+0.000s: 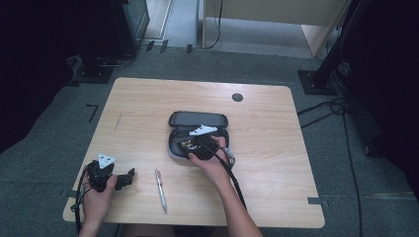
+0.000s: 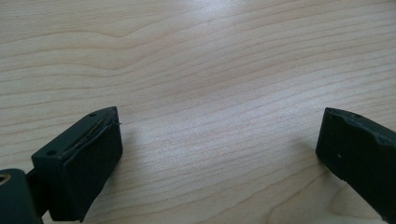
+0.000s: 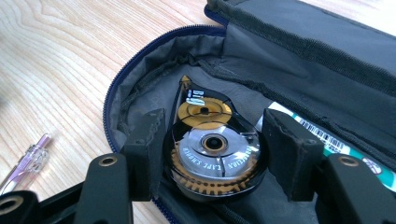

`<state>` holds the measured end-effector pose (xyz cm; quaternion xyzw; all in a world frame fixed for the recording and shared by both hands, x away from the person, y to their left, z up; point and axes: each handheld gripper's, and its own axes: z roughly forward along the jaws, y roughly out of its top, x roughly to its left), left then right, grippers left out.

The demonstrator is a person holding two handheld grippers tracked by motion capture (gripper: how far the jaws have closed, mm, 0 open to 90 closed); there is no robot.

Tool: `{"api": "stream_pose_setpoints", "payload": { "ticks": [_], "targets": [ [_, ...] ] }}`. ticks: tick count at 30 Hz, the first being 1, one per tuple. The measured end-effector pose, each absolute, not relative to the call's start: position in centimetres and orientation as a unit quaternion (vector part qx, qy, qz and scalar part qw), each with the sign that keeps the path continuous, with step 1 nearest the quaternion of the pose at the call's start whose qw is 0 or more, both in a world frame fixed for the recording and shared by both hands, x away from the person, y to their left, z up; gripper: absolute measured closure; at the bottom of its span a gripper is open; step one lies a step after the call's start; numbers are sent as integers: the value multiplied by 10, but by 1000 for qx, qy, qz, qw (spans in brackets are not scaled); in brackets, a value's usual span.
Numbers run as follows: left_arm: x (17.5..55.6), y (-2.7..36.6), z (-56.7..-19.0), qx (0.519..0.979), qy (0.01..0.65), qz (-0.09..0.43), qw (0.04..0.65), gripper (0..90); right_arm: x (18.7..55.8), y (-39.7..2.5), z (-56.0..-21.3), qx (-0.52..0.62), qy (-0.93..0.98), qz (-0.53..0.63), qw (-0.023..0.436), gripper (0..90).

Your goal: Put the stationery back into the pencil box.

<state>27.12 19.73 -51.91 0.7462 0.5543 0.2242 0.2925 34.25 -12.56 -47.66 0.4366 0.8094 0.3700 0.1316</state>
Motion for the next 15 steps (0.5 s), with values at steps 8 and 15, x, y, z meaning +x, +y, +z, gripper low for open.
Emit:
{"api": "stream_pose_setpoints", "payload": {
  "ticks": [8,15],
  "targets": [
    [271,197,-519,746,554,224,293,6,346,-122,-479,440,801,383,134,415],
    [271,197,-519,749,550,223,293,7,345,-128,-474,451,789,398,126,397]
  ]
}}
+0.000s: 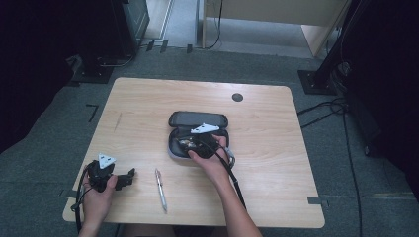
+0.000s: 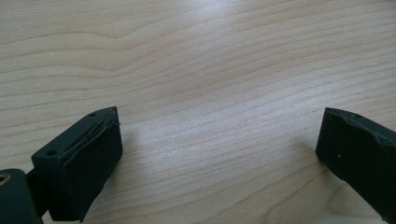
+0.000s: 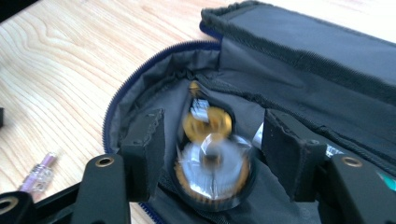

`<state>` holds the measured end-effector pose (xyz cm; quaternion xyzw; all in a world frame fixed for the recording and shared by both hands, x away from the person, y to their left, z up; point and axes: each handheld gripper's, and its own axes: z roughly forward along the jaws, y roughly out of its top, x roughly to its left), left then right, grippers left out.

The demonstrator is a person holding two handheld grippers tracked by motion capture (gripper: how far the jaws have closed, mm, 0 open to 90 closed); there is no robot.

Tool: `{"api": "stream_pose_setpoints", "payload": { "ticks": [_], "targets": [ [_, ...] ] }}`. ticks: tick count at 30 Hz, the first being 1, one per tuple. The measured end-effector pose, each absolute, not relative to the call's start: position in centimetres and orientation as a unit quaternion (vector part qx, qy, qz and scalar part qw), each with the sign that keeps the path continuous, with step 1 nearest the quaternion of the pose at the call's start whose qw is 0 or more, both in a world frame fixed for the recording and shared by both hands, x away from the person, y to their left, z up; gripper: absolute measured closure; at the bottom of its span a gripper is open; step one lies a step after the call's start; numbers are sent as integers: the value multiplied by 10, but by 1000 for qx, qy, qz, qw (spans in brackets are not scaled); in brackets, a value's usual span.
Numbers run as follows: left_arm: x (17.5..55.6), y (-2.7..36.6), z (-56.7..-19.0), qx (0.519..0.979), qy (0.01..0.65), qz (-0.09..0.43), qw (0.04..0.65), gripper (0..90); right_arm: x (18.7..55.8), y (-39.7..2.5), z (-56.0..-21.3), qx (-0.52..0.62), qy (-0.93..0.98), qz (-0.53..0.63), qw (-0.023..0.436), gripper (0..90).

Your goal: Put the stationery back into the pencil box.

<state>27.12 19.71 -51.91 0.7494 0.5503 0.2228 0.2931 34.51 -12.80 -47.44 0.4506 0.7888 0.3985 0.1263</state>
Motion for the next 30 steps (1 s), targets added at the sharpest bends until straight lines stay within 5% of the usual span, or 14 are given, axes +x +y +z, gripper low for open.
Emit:
{"api": "stream_pose_setpoints", "payload": {
  "ticks": [17,30],
  "targets": [
    [271,197,-519,749,551,223,294,7,287,-123,-458,445,779,407,175,583],
    [271,197,-519,748,551,224,293,7,228,-97,-490,427,792,420,122,632]
  ]
}}
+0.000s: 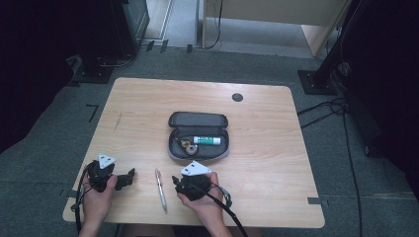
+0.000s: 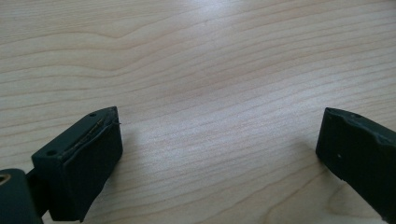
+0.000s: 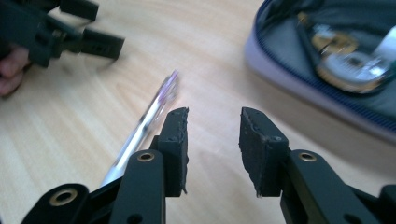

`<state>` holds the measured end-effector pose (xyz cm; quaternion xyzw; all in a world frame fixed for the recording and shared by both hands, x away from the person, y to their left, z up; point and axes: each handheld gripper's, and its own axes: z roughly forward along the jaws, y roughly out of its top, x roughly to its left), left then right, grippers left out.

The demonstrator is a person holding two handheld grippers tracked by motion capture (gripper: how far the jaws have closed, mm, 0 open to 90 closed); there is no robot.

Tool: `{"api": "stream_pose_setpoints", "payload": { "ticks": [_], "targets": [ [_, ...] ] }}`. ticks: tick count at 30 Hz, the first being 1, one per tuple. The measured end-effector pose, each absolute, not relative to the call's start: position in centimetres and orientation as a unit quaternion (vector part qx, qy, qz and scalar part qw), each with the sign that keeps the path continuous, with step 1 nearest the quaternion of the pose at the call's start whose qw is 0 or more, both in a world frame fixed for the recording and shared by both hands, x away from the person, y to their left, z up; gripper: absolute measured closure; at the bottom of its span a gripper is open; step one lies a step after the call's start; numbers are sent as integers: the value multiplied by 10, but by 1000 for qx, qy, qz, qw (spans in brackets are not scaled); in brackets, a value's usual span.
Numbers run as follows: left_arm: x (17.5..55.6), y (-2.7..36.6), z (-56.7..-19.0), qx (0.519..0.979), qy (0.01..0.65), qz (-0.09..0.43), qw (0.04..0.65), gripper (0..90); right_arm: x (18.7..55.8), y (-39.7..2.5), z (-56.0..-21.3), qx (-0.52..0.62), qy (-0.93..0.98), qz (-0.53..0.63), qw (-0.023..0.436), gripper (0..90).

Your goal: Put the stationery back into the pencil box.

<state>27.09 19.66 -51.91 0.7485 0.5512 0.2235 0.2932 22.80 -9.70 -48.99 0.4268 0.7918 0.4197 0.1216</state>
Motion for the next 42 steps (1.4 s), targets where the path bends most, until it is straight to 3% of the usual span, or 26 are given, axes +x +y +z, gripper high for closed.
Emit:
{"api": "stream_pose_setpoints", "payload": {
  "ticks": [10,21,29,37,42],
  "targets": [
    [270,196,-519,748,551,224,294,7,204,-74,-501,411,802,427,74,639],
    [270,196,-519,748,551,223,294,7,192,-59,-509,416,809,407,82,619],
    [270,196,-519,748,551,224,294,7,185,-47,-514,415,819,382,107,658],
    [270,196,-519,748,551,224,294,7,185,-48,-510,395,835,366,113,805],
    [270,196,-519,748,551,224,294,6,190,-56,-508,374,848,353,126,808]
  ]
}}
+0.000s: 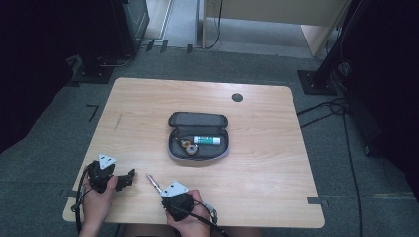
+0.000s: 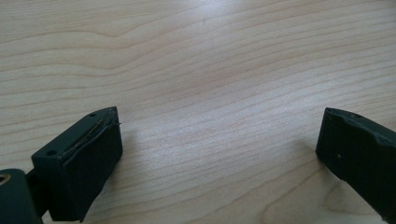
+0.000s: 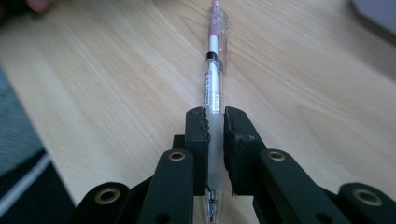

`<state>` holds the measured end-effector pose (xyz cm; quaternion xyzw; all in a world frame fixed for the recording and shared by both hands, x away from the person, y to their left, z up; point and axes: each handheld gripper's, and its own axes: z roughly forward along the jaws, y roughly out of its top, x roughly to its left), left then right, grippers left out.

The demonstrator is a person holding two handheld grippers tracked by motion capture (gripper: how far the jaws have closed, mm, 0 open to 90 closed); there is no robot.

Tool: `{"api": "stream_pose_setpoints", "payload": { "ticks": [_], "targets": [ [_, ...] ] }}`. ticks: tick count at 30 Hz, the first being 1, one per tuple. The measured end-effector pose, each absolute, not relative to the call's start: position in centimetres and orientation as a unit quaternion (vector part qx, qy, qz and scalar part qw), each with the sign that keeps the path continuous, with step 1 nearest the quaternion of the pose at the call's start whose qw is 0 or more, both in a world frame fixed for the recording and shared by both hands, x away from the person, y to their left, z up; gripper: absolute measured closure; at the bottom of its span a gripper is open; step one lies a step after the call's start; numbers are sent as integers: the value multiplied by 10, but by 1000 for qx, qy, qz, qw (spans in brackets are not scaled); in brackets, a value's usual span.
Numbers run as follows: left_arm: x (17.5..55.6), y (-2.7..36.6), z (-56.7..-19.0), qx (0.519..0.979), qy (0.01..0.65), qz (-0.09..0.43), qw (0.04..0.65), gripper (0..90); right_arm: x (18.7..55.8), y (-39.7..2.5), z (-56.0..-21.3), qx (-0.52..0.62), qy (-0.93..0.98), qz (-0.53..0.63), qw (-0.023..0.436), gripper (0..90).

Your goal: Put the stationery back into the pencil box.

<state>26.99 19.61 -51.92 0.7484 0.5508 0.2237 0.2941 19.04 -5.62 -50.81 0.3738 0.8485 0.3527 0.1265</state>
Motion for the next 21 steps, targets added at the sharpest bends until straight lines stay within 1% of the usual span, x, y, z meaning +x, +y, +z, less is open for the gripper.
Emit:
{"api": "stream_pose_setpoints", "payload": {
  "ticks": [5,11,16,21],
  "targets": [
    [270,196,-519,749,551,224,294,6,197,-71,-501,363,850,357,139,809],
    [270,196,-519,748,551,224,294,6,203,-106,-493,367,843,365,149,809],
    [270,196,-519,748,551,224,294,6,207,-136,-495,371,840,367,150,808],
    [270,196,-519,748,551,224,294,6,205,-151,-502,388,836,355,157,807]
  ]
}}
